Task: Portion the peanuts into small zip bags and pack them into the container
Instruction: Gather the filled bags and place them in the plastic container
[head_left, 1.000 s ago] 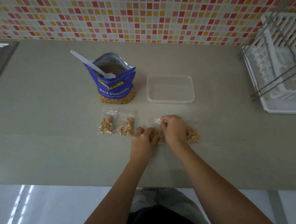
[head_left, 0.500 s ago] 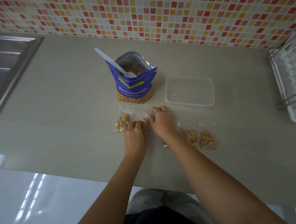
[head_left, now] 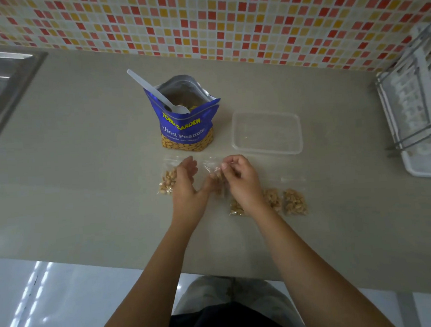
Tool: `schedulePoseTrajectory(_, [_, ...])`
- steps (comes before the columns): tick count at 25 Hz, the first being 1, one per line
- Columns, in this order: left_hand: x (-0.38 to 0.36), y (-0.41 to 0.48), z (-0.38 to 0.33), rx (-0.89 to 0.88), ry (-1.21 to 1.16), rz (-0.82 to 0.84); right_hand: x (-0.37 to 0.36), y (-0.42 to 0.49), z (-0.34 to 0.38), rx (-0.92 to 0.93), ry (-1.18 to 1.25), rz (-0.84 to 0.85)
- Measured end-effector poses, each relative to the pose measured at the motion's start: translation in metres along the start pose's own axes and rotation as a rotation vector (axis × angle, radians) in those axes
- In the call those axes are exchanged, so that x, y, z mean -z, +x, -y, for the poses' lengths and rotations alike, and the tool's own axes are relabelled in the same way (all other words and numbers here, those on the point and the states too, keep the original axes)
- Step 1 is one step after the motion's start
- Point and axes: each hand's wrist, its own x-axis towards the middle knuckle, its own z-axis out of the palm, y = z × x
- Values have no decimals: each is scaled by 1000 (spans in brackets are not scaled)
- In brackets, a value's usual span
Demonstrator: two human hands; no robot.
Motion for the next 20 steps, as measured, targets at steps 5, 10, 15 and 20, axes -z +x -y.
schedulePoseTrajectory(5, [3, 6, -22, 54, -167, 86, 12, -13, 8, -3, 194, -112])
schedulePoseTrajectory(10, [-11, -1, -44, 90, -253, 175, 27, -23, 8, -55, 259, -239])
schedulePoseTrajectory(15, [-22, 0, -52, -6, -88, 262, 42, -34, 9, -23, 248, -247])
schedulePoseTrajectory(20, [-26, 0, -57, -256, 298, 282, 49, -40, 16, 122, -101, -309])
